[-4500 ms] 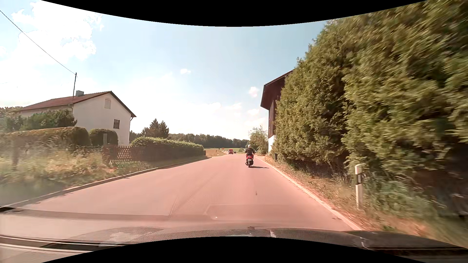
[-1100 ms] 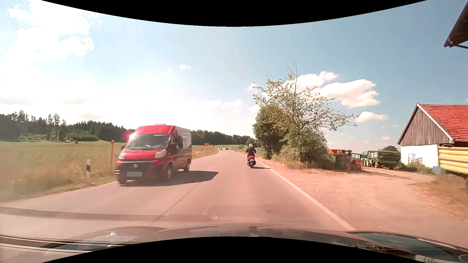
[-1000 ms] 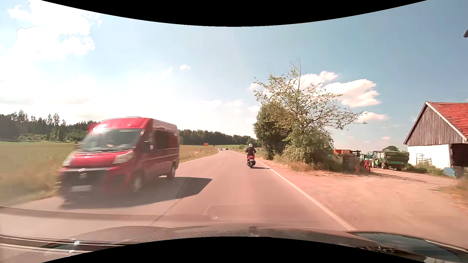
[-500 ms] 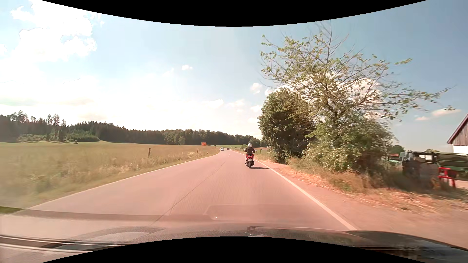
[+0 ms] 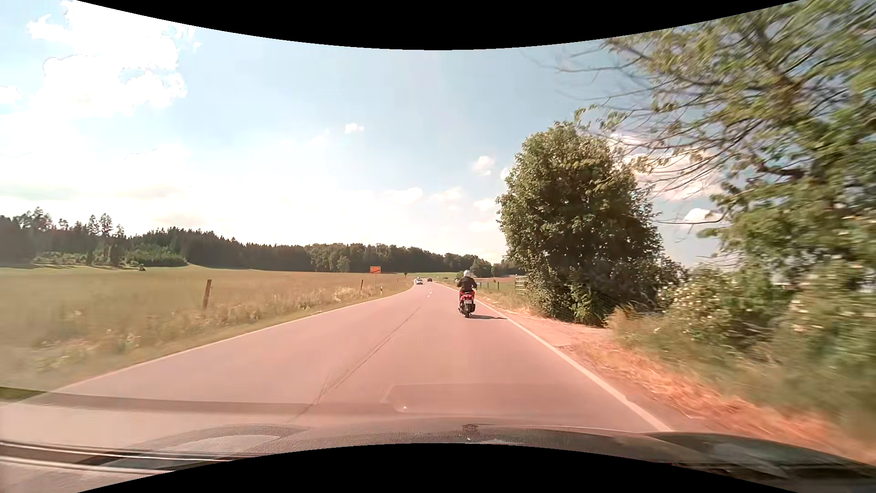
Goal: Follow the waypoints while adhering to traffic rules and regulations
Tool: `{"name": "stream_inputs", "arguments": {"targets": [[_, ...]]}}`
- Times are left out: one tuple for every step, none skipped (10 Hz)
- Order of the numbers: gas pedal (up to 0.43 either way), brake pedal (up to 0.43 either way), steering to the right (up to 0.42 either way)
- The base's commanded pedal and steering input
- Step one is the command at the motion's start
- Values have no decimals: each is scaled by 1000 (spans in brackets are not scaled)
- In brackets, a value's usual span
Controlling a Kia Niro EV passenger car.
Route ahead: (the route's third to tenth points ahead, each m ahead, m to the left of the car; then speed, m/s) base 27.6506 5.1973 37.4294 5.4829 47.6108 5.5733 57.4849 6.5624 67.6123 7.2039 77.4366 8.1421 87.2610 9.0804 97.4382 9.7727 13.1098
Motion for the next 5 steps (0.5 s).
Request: {"name": "stream_inputs", "arguments": {"targets": [[228,6,-7],[240,6,-6],[248,6,-5],[248,6,-5],[248,6,-5]]}}
